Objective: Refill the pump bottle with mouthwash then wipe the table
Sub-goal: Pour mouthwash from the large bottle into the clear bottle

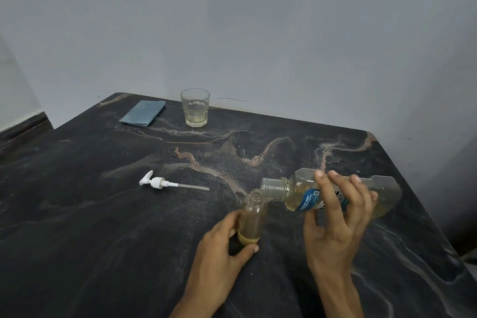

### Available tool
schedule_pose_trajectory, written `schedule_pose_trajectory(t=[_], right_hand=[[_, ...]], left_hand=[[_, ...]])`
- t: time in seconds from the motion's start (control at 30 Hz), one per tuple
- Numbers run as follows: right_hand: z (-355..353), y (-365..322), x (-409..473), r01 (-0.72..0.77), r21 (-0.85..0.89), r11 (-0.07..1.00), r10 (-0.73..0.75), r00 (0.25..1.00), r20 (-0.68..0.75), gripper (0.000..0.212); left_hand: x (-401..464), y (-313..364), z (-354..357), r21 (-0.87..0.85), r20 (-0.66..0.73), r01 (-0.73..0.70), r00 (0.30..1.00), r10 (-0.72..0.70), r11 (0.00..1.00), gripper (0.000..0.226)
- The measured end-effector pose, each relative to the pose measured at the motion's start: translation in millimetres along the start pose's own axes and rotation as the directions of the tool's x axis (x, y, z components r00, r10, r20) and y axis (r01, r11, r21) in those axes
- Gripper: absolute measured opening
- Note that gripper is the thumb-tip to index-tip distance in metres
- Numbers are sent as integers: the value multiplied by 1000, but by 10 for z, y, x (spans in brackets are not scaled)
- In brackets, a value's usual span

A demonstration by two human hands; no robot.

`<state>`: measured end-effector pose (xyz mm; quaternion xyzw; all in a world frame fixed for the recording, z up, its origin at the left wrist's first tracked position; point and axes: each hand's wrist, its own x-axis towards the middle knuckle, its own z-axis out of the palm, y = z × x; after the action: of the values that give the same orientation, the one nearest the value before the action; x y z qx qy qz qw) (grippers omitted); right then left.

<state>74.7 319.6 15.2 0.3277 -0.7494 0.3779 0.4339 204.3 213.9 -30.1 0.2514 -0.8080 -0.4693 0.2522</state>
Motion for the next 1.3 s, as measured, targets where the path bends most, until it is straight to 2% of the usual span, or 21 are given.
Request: schedule_pose_trajectory(t=[1.3], right_hand=[[30, 11, 3, 22, -24, 999, -22, 1000, -14, 88]], left_hand=[[7, -23, 0, -12, -1, -18, 1000, 18, 1000, 53]])
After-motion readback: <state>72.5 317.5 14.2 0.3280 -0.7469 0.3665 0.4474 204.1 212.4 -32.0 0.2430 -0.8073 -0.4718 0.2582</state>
